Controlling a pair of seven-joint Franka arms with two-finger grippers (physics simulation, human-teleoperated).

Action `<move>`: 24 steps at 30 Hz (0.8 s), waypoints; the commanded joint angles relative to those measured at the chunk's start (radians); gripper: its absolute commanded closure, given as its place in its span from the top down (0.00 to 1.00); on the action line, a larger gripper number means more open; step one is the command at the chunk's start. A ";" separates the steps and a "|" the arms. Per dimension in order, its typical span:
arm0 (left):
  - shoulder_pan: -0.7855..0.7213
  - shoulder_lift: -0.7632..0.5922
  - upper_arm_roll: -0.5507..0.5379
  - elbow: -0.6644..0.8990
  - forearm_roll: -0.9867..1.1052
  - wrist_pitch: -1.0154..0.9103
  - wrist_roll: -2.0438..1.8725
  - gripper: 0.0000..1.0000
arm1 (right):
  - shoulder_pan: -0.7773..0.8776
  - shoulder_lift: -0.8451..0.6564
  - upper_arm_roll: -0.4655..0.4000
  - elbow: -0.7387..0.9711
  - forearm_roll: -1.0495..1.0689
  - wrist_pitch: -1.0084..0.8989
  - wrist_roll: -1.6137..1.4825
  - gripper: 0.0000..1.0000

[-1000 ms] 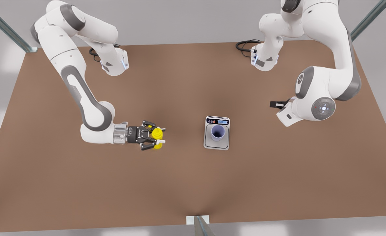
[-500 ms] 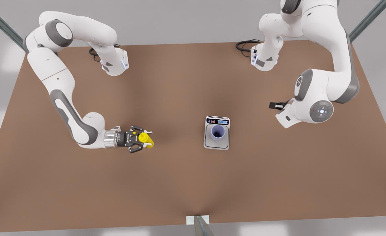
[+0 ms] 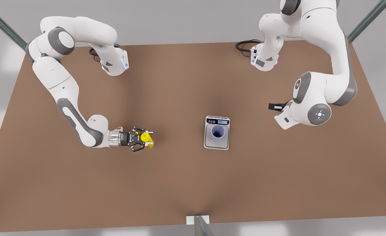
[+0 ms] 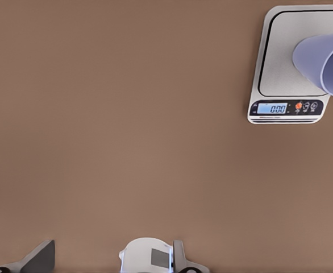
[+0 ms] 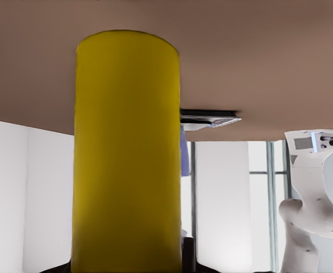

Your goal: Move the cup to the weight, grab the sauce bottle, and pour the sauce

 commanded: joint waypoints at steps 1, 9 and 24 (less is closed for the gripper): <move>0.000 0.000 0.000 0.000 0.000 0.000 0.000 1.00 | 0.000 0.002 -0.001 -0.001 -0.001 -0.001 -0.001 0.43; 0.000 -0.002 0.000 0.000 0.000 -0.002 0.002 1.00 | 0.000 0.014 -0.026 -0.019 -0.007 -0.010 -0.036 0.57; 0.000 -0.002 0.000 0.008 0.002 -0.006 0.002 1.00 | 0.000 0.035 -0.035 -0.016 -0.011 -0.009 -0.030 1.00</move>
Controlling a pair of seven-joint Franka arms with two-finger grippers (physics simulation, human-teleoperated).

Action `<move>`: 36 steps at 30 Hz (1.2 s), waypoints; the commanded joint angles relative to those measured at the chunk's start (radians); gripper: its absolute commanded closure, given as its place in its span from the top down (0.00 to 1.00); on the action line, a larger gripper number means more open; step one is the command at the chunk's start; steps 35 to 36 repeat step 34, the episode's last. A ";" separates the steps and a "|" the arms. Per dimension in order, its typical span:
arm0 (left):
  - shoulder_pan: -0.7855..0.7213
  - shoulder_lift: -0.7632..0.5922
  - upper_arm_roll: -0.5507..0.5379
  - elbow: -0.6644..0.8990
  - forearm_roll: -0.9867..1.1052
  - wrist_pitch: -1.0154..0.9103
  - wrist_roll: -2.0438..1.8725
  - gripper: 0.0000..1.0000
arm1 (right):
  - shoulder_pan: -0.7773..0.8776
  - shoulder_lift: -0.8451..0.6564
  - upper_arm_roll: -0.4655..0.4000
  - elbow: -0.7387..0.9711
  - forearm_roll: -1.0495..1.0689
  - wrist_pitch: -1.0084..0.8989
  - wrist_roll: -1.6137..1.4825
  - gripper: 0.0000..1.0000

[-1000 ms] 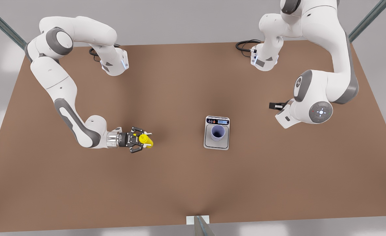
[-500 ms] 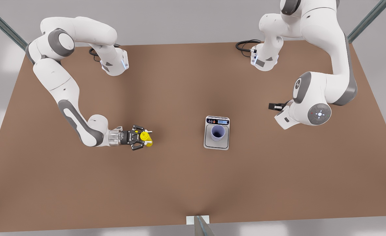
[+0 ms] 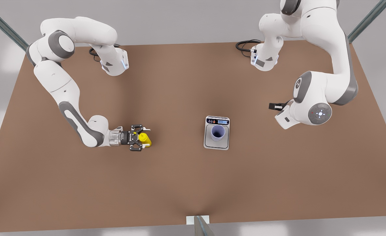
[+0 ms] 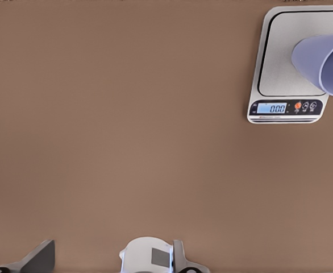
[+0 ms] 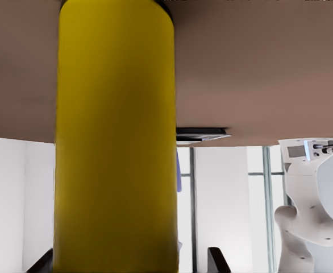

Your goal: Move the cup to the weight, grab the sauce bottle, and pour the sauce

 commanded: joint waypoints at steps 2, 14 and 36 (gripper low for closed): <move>-0.001 0.000 0.000 0.001 0.003 0.000 -0.001 1.00 | -0.001 0.001 0.000 0.002 0.000 0.005 0.000 1.00; -0.001 0.001 0.000 0.001 0.009 0.000 -0.001 1.00 | -0.010 -0.005 -0.049 0.002 -0.052 -0.002 0.012 1.00; 0.007 -0.075 0.061 0.136 0.008 0.005 0.011 1.00 | 0.553 -0.698 -0.693 0.440 -1.190 -0.399 -0.396 1.00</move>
